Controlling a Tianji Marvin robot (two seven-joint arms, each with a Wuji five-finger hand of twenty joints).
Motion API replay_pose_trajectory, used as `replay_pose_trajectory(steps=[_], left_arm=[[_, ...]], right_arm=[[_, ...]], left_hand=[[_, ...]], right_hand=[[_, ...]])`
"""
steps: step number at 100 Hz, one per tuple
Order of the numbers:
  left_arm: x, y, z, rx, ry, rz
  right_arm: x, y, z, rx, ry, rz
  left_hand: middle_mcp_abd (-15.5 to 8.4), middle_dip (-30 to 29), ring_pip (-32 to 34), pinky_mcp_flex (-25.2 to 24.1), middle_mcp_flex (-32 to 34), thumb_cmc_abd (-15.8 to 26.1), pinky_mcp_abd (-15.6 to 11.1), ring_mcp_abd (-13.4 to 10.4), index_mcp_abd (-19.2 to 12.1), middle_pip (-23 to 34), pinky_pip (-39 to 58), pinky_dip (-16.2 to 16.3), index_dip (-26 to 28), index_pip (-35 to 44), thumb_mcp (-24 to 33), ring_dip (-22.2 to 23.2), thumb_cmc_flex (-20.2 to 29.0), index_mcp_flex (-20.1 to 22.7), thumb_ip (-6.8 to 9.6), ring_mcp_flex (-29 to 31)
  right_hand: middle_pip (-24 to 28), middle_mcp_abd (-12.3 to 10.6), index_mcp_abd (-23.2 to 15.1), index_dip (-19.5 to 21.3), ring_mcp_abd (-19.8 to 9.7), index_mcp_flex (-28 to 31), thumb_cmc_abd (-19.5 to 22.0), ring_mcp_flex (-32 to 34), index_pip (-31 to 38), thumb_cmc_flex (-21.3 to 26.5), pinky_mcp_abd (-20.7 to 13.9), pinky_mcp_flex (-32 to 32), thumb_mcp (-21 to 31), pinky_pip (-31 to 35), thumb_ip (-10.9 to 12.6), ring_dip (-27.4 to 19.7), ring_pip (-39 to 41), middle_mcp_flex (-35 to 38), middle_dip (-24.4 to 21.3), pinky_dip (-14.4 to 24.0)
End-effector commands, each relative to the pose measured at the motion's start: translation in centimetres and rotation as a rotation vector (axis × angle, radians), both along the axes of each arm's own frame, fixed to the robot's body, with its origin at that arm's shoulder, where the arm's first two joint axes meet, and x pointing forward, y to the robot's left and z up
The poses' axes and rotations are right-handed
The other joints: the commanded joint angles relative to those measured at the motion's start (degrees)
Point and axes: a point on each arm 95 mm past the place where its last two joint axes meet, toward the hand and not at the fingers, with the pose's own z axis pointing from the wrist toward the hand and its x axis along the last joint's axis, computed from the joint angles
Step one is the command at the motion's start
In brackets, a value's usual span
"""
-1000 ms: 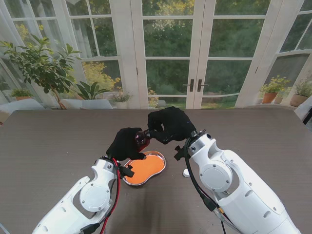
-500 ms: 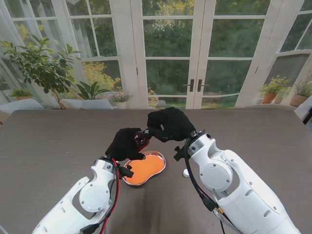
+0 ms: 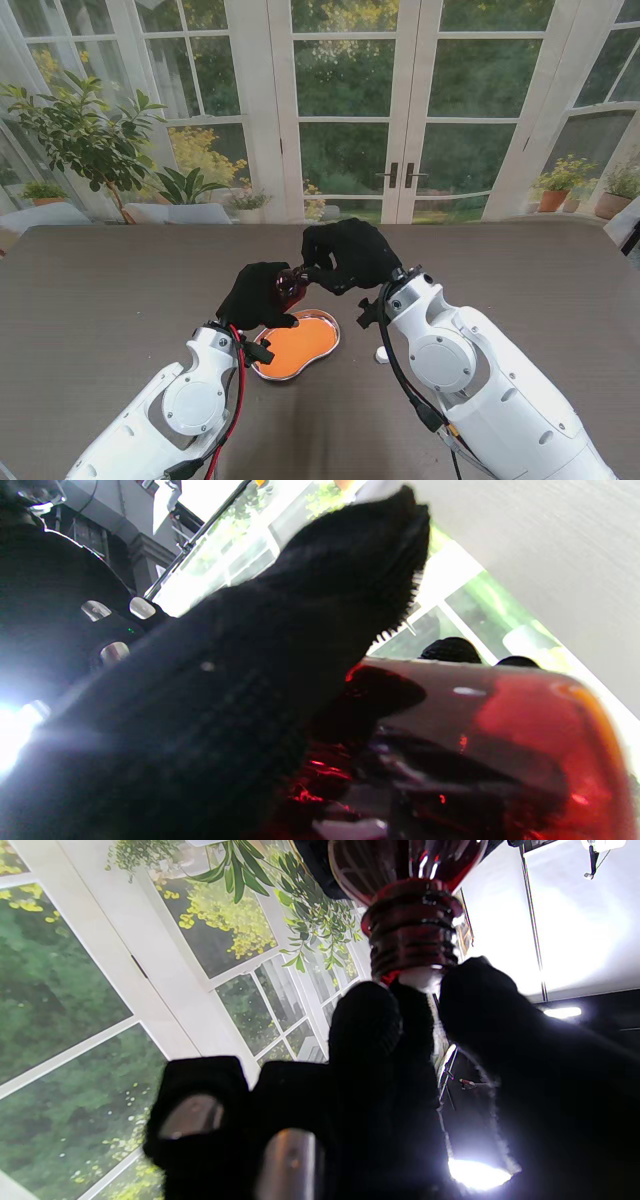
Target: Collect the cotton balls from the tray into a sample bottle
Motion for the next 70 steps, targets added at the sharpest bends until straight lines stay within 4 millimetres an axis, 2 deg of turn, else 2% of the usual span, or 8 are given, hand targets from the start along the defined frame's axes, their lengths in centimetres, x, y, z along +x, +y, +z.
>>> replay_pose_trajectory(steps=[1,7,18,26,40,47,58,70], left_arm=[[-0.02,-0.5,0.36,-0.005,-0.003,-0.023],[-0.02,-0.53,0.37,-0.006,-0.003,-0.023],[-0.01,-0.59,0.39,-0.01,-0.003,-0.022],[-0.01,-0.6,0.4,-0.011,-0.003,-0.021],[0.01,-0.64,0.42,-0.016,-0.003,-0.017],[0.01,-0.7,0.44,-0.02,-0.002,-0.015],[0.04,-0.79,0.48,-0.027,-0.003,-0.013],[0.07,-0.87,0.51,-0.031,-0.003,-0.012]], right_arm=[[-0.03,0.48,-0.26,-0.001,0.01,0.007],[0.0,0.6,-0.28,0.008,0.006,0.004],[-0.02,0.76,-0.43,0.03,0.017,0.006],[-0.08,0.76,-0.52,0.043,0.031,0.01],[-0.12,0.66,-0.48,0.051,0.038,0.011],[-0.16,0.61,-0.42,0.053,0.04,0.012],[-0.25,0.54,-0.35,0.051,0.025,0.013],[-0.3,0.56,-0.38,0.055,0.01,0.009]], left_hand=[[2.11,2.84,27.14,6.25,4.99,60.67,1.53,2.83,-3.58,6.29,34.47,2.68,3.22,17.05,4.11,3.64,5.2,5.76,2.11,6.7],[2.11,2.84,27.14,6.25,4.99,60.65,1.53,2.83,-3.61,6.29,34.47,2.68,3.22,17.05,4.1,3.64,5.21,5.74,2.12,6.7],[2.11,2.84,27.14,6.25,4.99,60.66,1.53,2.83,-3.53,6.29,34.47,2.68,3.22,17.03,4.12,3.64,5.21,5.72,2.12,6.7],[2.11,2.84,27.14,6.25,4.99,60.68,1.53,2.83,-3.63,6.29,34.47,2.68,3.22,17.03,4.1,3.64,5.18,5.69,2.12,6.7],[2.11,2.84,27.14,6.25,4.99,60.65,1.53,2.83,-3.57,6.29,34.47,2.68,3.22,17.04,4.14,3.64,5.18,5.76,2.13,6.7],[2.11,2.84,27.14,6.25,4.99,60.65,1.53,2.83,-3.57,6.29,34.47,2.68,3.22,17.04,4.14,3.64,5.2,5.76,2.13,6.7],[2.11,2.84,27.14,6.25,4.99,60.63,1.53,2.83,-3.56,6.29,34.47,2.68,3.22,17.05,4.17,3.64,5.19,5.79,2.12,6.7],[2.18,2.83,27.14,6.25,5.0,60.61,1.53,2.83,-3.5,6.28,34.47,2.68,3.21,17.04,4.21,3.64,5.2,5.81,2.12,6.7]], right_hand=[[-0.67,0.28,-0.35,0.7,-4.26,-2.03,-4.26,0.69,1.03,2.0,-1.3,0.09,1.5,2.99,-2.23,-0.63,0.91,-0.21,0.09,1.2],[-1.18,0.86,-1.61,-1.1,-3.74,0.33,-4.68,0.68,0.05,0.04,-1.24,-0.08,0.71,2.94,-3.07,-0.91,0.41,-0.06,-0.57,1.21],[-3.49,2.67,-0.91,-5.03,-1.94,4.53,5.43,0.6,-4.49,-4.58,-0.29,-0.76,-1.62,2.84,-1.73,-1.45,-0.34,-0.24,-1.82,1.52],[-3.98,3.23,1.04,-4.11,-0.87,6.32,11.55,0.56,-7.33,-6.9,0.28,-1.23,-1.89,2.8,0.07,-1.73,-0.74,0.08,-2.09,1.78],[-4.31,3.33,2.49,-2.86,-0.8,6.39,14.66,0.53,-8.93,-7.06,0.33,-1.44,-1.22,2.67,1.3,-1.84,-0.9,-0.07,-2.13,1.84],[-4.48,3.52,2.43,-2.2,-0.87,5.46,12.7,0.55,-8.68,-4.88,0.32,-1.74,-0.6,2.5,1.18,-2.1,-1.49,-0.61,-2.06,1.88],[-4.11,2.09,-0.04,-2.83,-2.54,3.1,4.05,0.64,-6.46,1.88,-0.84,-1.9,3.29,2.06,0.2,-2.41,-2.3,-1.66,-0.31,1.69],[-4.18,1.2,-2.19,-0.55,-2.98,1.2,-1.13,0.67,-3.91,4.22,-1.22,-1.87,4.29,1.98,-0.65,-2.59,-2.84,-2.97,-0.03,1.49]])
